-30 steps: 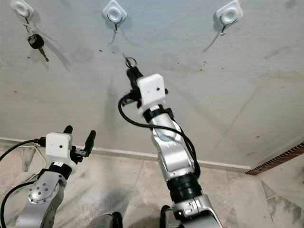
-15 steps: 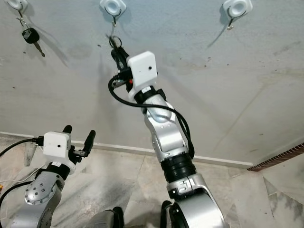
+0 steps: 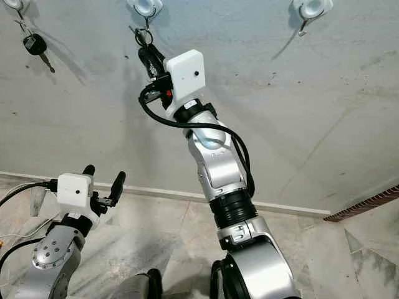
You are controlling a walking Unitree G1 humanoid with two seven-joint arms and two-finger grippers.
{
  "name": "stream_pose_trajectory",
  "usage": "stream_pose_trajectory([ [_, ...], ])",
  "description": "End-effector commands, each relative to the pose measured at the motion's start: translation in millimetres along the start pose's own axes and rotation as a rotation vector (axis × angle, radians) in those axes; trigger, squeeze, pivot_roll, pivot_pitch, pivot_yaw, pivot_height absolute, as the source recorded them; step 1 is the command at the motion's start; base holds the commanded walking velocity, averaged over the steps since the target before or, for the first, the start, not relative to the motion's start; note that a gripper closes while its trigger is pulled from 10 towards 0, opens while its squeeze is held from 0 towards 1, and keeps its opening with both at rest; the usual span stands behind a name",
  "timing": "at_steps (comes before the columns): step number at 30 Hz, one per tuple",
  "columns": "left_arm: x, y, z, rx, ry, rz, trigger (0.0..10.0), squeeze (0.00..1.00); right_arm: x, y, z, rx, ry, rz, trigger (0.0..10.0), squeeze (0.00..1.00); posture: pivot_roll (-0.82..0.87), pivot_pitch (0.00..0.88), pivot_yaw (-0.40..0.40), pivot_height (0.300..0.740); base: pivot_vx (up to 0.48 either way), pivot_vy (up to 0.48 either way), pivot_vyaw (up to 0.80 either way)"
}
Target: Hang keys on a hook
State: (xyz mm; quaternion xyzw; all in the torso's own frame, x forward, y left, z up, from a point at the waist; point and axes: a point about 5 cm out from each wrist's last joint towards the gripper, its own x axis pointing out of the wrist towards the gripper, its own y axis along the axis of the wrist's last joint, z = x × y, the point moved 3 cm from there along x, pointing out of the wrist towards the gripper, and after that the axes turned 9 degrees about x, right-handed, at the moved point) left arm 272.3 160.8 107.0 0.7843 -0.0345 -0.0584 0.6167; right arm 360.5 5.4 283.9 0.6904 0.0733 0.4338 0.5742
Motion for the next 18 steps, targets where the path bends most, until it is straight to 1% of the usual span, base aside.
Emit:
stream_pose_trajectory([
  [1,-3.4,-1.8,-1.0,0.005,0.004,-0.014,10.0,0.0,2.2,3.4,-10.7,0.005,0.041,0.018,10.0,0.0,0.14,0.286,0.066,0.74,0.0,0.0,0.0],
  [8,-2.9,-1.6,0.9,0.005,-0.004,-0.014,10.0,0.0,4.6,4.2,-13.5,0.018,0.059,0.02,10.0,0.0,0.14,0.288,0.069,0.74,0.0,0.0,0.0],
  [18,-3.3,-1.2,1.9,0.002,-0.005,-0.015,10.0,0.0,10.9,6.1,-10.3,0.055,0.035,0.026,10.0,0.0,0.14,0.291,0.066,0.74,0.0,0.0,0.0],
])
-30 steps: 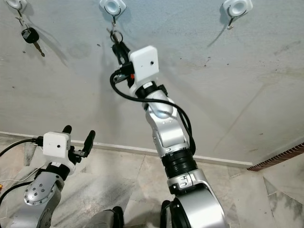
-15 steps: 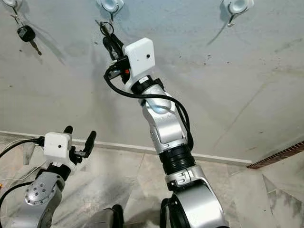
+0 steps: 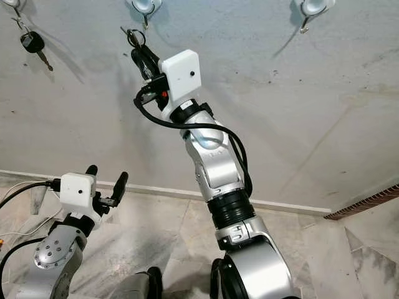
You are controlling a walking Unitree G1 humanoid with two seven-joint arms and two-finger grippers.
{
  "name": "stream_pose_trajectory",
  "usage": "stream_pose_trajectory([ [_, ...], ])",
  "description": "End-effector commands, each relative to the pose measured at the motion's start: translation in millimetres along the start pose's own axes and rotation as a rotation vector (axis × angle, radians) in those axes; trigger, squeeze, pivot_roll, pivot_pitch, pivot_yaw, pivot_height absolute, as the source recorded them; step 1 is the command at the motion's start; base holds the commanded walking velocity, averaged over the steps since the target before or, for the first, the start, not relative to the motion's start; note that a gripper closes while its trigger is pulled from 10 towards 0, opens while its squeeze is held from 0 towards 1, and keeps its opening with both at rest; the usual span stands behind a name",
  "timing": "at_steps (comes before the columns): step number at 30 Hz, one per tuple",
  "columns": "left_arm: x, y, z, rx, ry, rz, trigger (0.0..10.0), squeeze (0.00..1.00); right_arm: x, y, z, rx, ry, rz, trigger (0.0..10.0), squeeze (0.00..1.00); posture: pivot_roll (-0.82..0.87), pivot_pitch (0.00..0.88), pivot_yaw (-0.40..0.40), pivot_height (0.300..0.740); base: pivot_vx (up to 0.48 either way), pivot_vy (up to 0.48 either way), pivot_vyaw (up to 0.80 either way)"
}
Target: Hang keys on a hook
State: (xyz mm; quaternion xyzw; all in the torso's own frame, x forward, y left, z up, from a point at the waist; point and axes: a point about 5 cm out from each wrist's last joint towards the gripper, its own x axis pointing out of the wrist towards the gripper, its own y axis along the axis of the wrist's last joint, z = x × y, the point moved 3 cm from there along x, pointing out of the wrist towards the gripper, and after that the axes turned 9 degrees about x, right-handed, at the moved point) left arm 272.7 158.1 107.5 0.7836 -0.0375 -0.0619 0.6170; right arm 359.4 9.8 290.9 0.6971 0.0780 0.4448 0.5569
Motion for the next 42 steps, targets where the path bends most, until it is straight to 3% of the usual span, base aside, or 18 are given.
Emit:
stream_pose_trajectory([
  [1,-4.0,-2.4,-0.5,0.003,0.004,-0.015,10.0,0.0,5.5,0.7,-6.5,0.021,0.018,0.004,10.0,0.0,0.14,0.291,0.066,0.74,0.0,0.0,0.0],
  [12,-4.5,-3.5,1.6,-0.003,0.004,-0.019,10.0,0.0,10.7,-1.8,-3.5,0.09,-0.006,-0.007,10.0,0.0,0.14,0.294,0.061,0.74,0.0,0.0,0.0],
  [29,-4.9,-3.6,4.8,-0.01,0.001,-0.021,10.0,0.0,8.3,-15.0,9.5,0.276,-0.082,-0.047,10.0,0.0,0.14,0.298,0.056,0.74,0.0,0.0,0.0],
  [35,-5.0,-3.9,4.6,-0.012,0.004,-0.022,10.0,0.0,-0.5,-25.4,3.4,0.291,-0.071,-0.078,10.0,0.0,0.14,0.299,0.055,0.74,0.0,0.0,0.0],
  [42,-4.7,-4.3,4.7,-0.012,0.004,-0.023,10.0,0.0,-9.6,-30.8,-0.7,0.243,-0.071,-0.097,10.0,0.0,0.13,0.298,0.057,0.74,0.0,0.0,0.0],
])
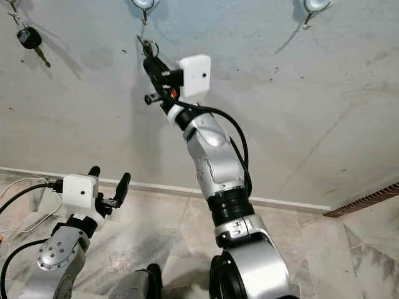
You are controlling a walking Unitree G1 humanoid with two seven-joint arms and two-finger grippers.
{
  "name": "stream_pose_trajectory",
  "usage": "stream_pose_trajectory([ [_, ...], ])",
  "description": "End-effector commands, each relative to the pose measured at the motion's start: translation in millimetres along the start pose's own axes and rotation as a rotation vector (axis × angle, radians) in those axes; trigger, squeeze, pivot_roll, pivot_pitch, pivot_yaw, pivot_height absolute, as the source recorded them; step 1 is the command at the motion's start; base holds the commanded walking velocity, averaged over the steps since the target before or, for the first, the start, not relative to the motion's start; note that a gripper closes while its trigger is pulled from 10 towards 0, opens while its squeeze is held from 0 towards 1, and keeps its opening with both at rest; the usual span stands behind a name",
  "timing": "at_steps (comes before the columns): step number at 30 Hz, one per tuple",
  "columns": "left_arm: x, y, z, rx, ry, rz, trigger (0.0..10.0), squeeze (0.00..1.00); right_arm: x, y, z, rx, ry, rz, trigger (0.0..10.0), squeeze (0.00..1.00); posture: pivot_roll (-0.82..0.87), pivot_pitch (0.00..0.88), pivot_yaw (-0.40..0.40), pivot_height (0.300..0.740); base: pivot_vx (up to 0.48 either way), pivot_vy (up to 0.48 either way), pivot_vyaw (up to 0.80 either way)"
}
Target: Hang keys on a hook
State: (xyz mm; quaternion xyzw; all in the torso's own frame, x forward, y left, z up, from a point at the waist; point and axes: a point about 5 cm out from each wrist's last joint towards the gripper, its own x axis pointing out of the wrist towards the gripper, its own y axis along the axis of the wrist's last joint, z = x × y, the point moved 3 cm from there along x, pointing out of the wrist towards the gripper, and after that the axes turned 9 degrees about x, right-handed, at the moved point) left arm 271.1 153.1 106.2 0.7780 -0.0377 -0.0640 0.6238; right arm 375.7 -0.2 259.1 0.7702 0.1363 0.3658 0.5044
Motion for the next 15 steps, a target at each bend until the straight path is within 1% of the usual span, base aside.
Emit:
stream_pose_trajectory([
  [1,-3.5,-4.0,-0.5,0.005,0.007,-0.022,10.0,0.0,1.3,-5.0,-18.9,-0.001,0.036,0.011,10.0,0.0,0.13,0.3,0.059,0.74,0.0,0.0,0.0],
  [2,-2.7,-3.6,0.3,0.004,0.005,-0.021,10.0,0.0,-0.1,-5.5,-21.5,-0.039,0.049,0.011,10.0,0.0,0.13,0.3,0.058,0.74,0.0,0.0,0.0],
  [4,-2.6,-3.4,0.8,0.004,0.004,-0.02,10.0,0.0,-1.1,-6.0,-23.2,-0.053,0.055,0.011,10.0,0.0,0.13,0.3,0.058,0.74,0.0,0.0,0.0],
  [5,-2.4,-3.4,1.1,0.004,0.002,-0.019,10.0,0.0,-1.4,-3.7,-26.1,-0.085,0.066,0.023,10.0,0.0,0.13,0.3,0.059,0.74,0.0,0.0,0.0],
  [7,-2.4,-3.4,1.2,0.004,0.001,-0.02,10.0,0.0,-1.7,-1.3,-29.0,-0.102,0.077,0.035,10.0,0.0,0.13,0.301,0.059,0.74,0.0,0.0,0.0],
  [9,-2.2,-3.2,1.0,0.005,0.001,-0.019,10.0,0.0,-0.5,7.8,-34.3,-0.141,0.094,0.068,10.0,0.0,0.13,0.301,0.06,0.74,0.0,0.0,0.0],
  [10,-2.2,-3.2,1.0,0.005,0.001,-0.019,10.0,0.0,-0.5,7.8,-34.3,-0.141,0.094,0.068,10.0,0.0,0.13,0.301,0.06,0.74,0.0,0.0,0.0],
  [15,-2.7,-3.3,1.1,0.005,0.001,-0.019,10.0,0.0,-2.1,20.8,-38.8,-0.197,0.1,0.119,10.0,0.0,0.13,0.302,0.06,0.74,0.0,0.0,0.0],
])
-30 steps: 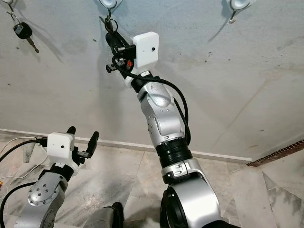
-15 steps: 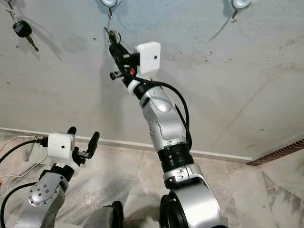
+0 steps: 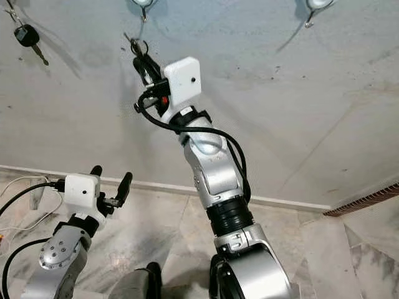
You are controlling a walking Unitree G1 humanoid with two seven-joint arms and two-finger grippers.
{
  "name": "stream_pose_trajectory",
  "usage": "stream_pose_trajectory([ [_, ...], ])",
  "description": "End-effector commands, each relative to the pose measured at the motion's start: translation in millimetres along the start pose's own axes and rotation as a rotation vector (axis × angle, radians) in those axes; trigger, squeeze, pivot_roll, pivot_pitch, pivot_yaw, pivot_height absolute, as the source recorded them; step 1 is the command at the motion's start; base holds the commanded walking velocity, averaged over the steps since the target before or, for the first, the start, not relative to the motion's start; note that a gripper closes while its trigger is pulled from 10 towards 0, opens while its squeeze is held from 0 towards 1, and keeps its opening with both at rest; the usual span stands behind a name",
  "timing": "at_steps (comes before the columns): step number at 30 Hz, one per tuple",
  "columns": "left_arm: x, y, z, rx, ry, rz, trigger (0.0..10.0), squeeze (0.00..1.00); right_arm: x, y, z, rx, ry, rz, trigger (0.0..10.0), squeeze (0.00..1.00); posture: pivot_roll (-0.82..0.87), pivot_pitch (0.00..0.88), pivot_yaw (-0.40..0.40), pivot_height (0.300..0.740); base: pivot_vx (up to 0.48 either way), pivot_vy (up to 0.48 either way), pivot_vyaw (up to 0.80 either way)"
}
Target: Hang keys on a hook
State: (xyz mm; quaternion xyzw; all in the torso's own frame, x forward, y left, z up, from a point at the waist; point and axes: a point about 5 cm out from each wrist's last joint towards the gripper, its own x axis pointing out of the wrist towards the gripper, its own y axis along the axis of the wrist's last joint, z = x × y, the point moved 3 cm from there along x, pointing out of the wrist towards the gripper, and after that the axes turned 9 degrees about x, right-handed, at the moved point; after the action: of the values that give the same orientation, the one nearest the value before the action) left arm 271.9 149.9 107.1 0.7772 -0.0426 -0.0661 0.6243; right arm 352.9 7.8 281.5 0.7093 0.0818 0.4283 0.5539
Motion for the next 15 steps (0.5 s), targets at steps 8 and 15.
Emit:
stream_pose_trajectory([
  [8,-3.3,-4.8,-1.3,0.008,0.008,-0.024,10.0,0.0,4.5,21.0,-8.2,-0.061,0.015,0.08,10.0,0.0,0.13,0.303,0.064,0.74,0.0,0.0,0.0],
  [15,-1.9,-4.6,-0.2,0.008,0.004,-0.023,10.0,0.0,9.1,26.1,-8.4,-0.046,0.018,0.088,10.0,0.0,0.12,0.302,0.063,0.74,0.0,0.0,0.0],
])
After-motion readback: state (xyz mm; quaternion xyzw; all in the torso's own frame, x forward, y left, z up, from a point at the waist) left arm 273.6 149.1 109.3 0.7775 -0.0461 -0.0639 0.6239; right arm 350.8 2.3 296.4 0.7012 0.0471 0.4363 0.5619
